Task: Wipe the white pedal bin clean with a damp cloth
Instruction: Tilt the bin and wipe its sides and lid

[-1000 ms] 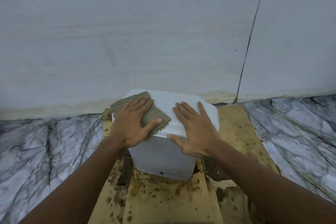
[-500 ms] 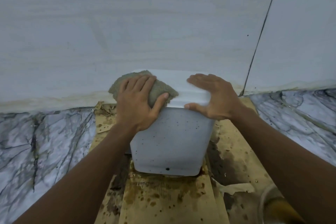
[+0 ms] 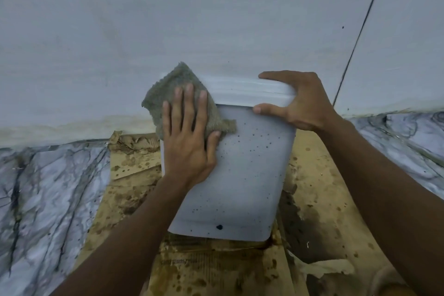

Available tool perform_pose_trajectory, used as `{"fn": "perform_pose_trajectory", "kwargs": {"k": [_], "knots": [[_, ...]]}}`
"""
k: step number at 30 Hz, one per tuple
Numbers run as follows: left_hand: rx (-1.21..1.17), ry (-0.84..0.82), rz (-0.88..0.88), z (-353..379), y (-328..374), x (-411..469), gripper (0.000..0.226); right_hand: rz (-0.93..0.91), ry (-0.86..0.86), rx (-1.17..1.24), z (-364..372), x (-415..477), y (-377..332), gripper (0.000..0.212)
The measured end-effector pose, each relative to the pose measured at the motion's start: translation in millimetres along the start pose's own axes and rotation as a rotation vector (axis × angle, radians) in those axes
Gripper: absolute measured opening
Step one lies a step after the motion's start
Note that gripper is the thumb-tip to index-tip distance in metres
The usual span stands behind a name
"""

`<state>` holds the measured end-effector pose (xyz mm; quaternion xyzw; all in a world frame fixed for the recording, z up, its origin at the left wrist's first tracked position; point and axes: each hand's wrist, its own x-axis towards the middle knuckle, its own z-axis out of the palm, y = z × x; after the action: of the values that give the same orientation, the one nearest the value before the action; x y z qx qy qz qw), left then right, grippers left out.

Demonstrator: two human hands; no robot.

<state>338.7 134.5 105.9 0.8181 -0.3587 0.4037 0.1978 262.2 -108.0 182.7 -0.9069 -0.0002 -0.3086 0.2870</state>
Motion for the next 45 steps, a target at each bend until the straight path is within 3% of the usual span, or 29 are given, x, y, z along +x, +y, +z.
{"fn": "perform_pose_trajectory", "kwargs": {"k": [8,13,15,19,24,26,31,33,38,45], "knots": [[-0.009,-0.085,-0.011,18.8,-2.2,-31.2,0.074,0.055,0.033,0.061,3.8,6.9,7.5,0.066],[-0.092,0.021,-0.356,20.8,3.1,-22.3,0.075,0.057,0.034,0.089,5.8,7.1,7.2,0.073],[-0.055,-0.011,-0.428,22.6,15.8,-13.9,0.076,0.066,0.030,0.100,6.0,8.0,5.3,0.074],[-0.024,-0.182,-0.242,30.9,64.7,-13.7,0.076,0.093,0.061,0.144,6.4,7.4,3.6,0.062],[-0.031,-0.281,0.284,37.2,101.5,-14.3,0.068,0.102,0.063,0.154,6.8,3.0,4.8,0.058],[-0.070,-0.254,0.226,36.2,88.3,-17.0,0.074,0.112,0.052,0.173,4.0,1.8,6.7,0.058],[-0.012,-0.190,-0.228,23.8,18.0,-29.8,0.093,0.135,0.072,0.122,3.9,1.9,5.5,0.061],[-0.028,-0.133,-0.293,24.0,16.7,-22.7,0.090,0.116,0.079,0.082,6.5,3.5,0.6,0.062],[-0.053,-0.160,-0.191,41.5,77.9,-12.7,0.078,0.112,0.098,0.101,6.9,1.4,1.1,0.059],[-0.047,-0.223,0.254,50.7,105.6,-19.1,0.073,0.126,0.099,0.103,4.2,-1.4,1.2,0.059]]}}
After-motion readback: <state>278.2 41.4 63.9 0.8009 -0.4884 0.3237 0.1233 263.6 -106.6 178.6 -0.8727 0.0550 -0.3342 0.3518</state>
